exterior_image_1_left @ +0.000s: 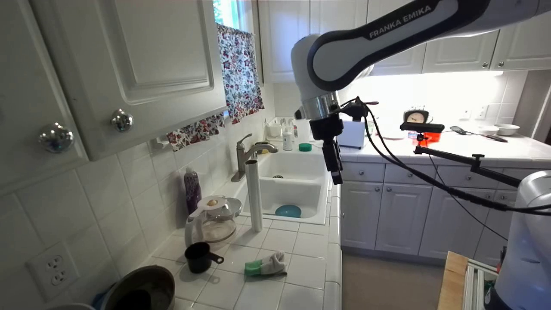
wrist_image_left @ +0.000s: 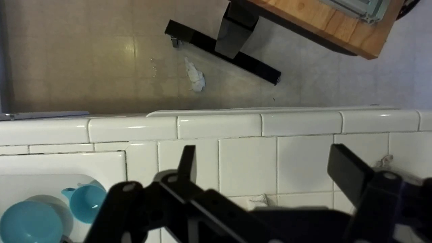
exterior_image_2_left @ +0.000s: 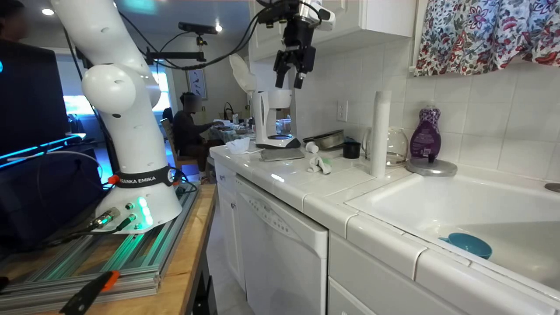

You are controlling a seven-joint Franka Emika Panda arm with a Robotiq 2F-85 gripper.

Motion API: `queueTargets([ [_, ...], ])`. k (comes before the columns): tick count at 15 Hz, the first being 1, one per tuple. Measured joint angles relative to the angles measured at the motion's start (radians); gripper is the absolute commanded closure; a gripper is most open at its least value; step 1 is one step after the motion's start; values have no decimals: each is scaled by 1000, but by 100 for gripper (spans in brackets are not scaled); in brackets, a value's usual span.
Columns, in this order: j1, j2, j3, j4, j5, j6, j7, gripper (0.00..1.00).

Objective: Move the measuring cup to the right then put the towel in the measuring cup.

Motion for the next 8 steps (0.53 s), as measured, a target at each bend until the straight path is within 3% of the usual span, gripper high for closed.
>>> queueTargets([
  [8, 58, 162, 111, -37, -122, 105, 27, 0],
])
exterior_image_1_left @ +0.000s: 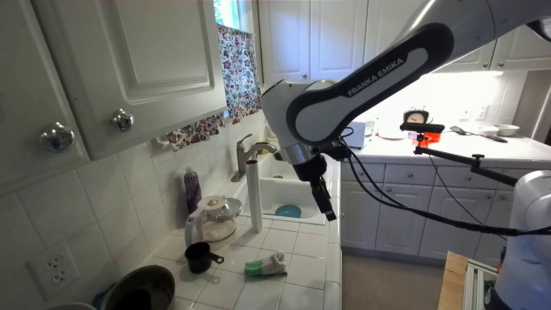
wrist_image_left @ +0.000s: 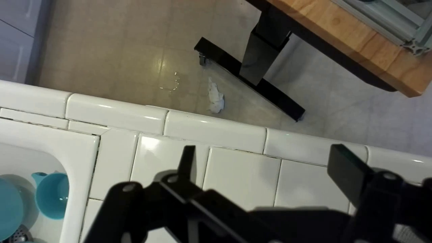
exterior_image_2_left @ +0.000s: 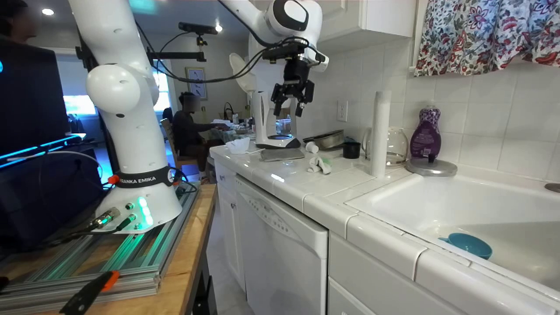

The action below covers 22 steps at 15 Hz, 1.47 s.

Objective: Move the measuring cup to the right then put the towel in the measuring cup.

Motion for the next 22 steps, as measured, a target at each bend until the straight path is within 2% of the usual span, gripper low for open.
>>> queueTargets([
  [7, 2, 8, 6, -10, -9, 18, 0, 0],
  [11, 20, 36, 36, -98, -102, 192, 21, 0],
  [14, 27, 54, 46, -163, -175, 355, 107, 0],
  [16, 27, 71, 47, -187, -182, 450, 163, 0],
  [22, 27, 124, 47, -182, -182, 486, 217, 0],
])
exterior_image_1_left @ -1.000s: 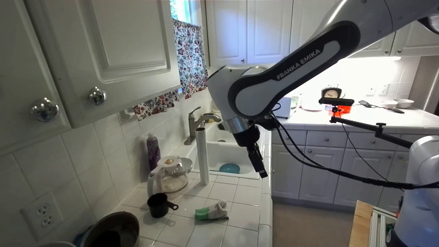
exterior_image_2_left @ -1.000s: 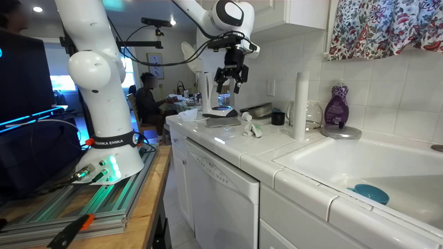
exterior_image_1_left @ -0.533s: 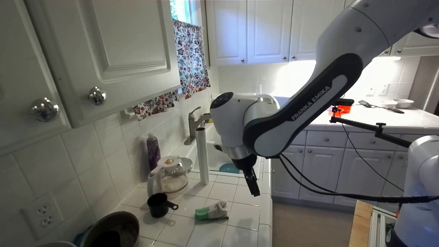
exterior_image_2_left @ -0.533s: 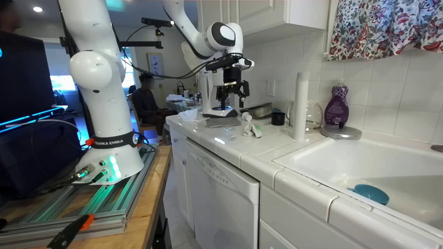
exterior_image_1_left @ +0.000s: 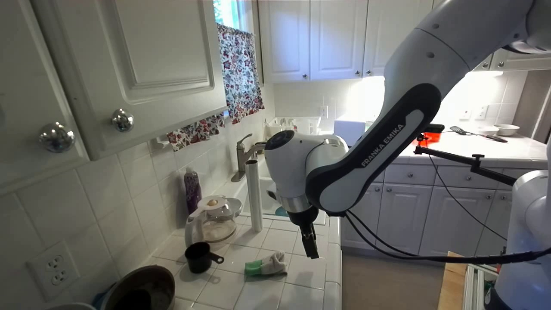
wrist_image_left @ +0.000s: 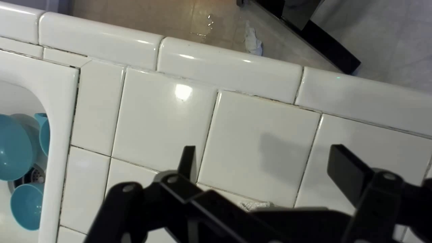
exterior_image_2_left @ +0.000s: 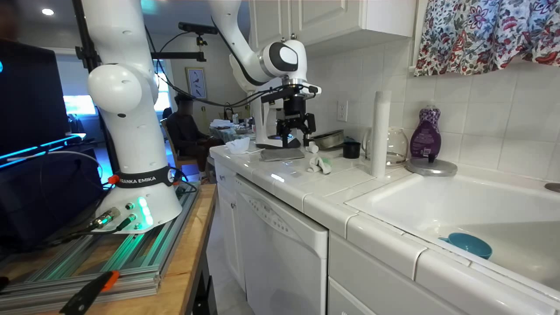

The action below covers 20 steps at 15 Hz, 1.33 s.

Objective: Move the measuring cup to the right then put the towel in the measuring cup.

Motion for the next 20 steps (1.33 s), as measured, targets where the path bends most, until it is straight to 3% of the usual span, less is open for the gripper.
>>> queueTargets([
  [4, -1, 2, -3, 0, 0, 48, 2, 0],
  [11, 0, 123, -32, 16, -109, 461, 81, 0],
  [15, 17, 244, -62, 91, -225, 634, 184, 0],
  [20, 89, 381, -121, 224, -264, 735, 274, 0],
])
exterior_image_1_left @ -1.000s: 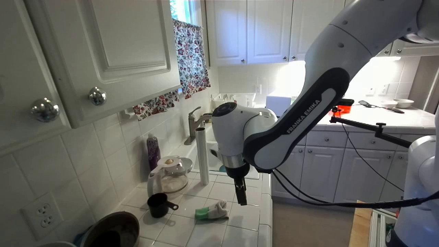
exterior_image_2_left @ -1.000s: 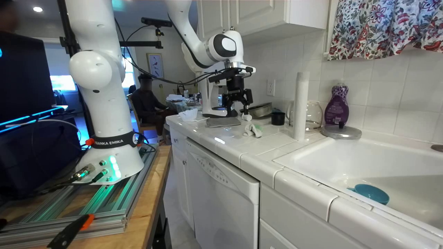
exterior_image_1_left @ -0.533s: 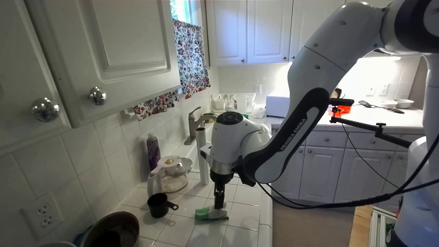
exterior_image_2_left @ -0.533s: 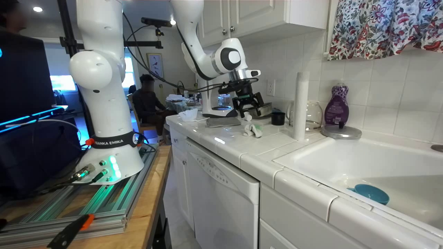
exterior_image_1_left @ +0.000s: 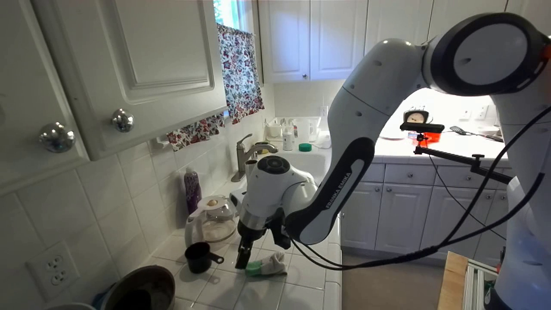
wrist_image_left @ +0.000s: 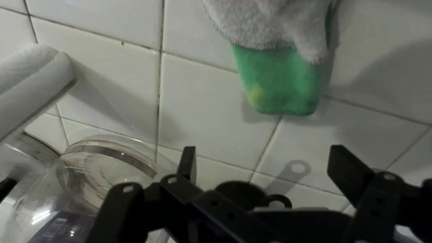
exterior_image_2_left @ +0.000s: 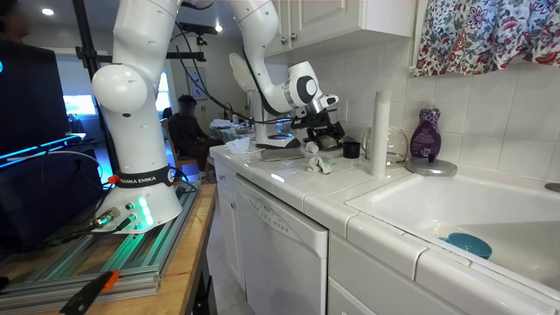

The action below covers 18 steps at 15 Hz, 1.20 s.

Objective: Move the measuring cup to the right then put the towel in the measuring cup.

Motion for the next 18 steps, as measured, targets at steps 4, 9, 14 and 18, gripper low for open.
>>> queueTargets([
  [4, 104, 90, -69, 105, -4, 29, 73, 0],
  [9, 207, 137, -175, 176, -3, 57, 193, 0],
  [14, 226, 163, -193, 208, 0, 61, 270, 14],
  [18, 228, 182, -198, 232, 0, 61, 313, 51],
])
